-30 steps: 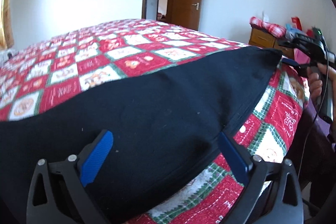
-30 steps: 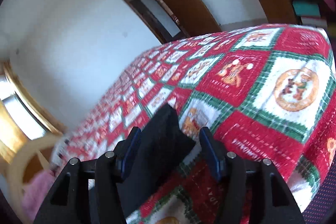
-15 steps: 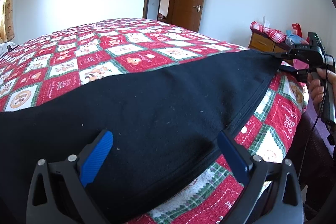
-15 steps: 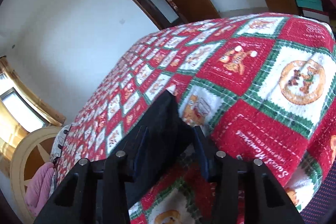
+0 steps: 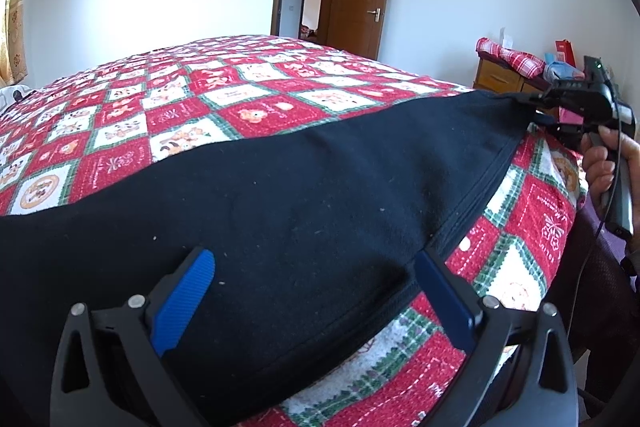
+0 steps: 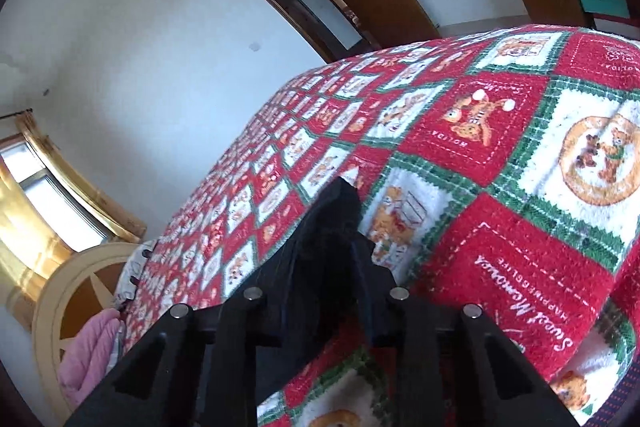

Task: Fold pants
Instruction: 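Lift the pants hem with the right tool and fold it toward the left tool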

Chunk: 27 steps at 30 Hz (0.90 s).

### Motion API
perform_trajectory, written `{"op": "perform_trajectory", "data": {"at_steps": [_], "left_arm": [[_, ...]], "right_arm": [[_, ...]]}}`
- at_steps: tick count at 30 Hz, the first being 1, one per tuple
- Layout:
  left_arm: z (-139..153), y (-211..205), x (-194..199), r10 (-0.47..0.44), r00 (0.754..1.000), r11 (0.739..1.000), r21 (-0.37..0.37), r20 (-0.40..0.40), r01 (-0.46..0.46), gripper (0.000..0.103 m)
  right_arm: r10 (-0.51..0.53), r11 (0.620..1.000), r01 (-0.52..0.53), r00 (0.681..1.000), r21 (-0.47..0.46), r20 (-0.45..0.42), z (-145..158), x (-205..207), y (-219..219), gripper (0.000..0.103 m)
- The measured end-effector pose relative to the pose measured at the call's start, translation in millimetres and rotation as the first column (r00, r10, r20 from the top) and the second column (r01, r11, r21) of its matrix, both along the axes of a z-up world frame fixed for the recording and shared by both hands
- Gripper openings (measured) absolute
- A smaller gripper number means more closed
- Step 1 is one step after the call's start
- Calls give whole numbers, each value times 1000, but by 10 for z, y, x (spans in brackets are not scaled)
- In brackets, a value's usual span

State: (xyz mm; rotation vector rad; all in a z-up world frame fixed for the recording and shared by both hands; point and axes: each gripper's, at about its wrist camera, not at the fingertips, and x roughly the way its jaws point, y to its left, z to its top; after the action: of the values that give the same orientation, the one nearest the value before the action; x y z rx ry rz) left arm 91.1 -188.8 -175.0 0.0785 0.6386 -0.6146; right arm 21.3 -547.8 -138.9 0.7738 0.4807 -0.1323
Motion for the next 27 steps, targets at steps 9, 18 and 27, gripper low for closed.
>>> {"op": "perform_trajectory", "data": {"at_steps": [9, 18, 27], "left_arm": [[16, 24, 6, 1, 1000, 1000, -23, -9, -1, 103], [211, 237, 14, 25, 1000, 995, -97, -16, -26, 103], [307, 622, 61, 106, 994, 983, -148, -22, -108, 103]], "right_arm": [[14, 999, -16, 999, 28, 41, -43, -18, -59, 12], [197, 960, -160, 969, -232, 147, 482, -34, 590, 11], [487, 795, -403, 869, -453, 82, 694, 95, 1723, 11]]}}
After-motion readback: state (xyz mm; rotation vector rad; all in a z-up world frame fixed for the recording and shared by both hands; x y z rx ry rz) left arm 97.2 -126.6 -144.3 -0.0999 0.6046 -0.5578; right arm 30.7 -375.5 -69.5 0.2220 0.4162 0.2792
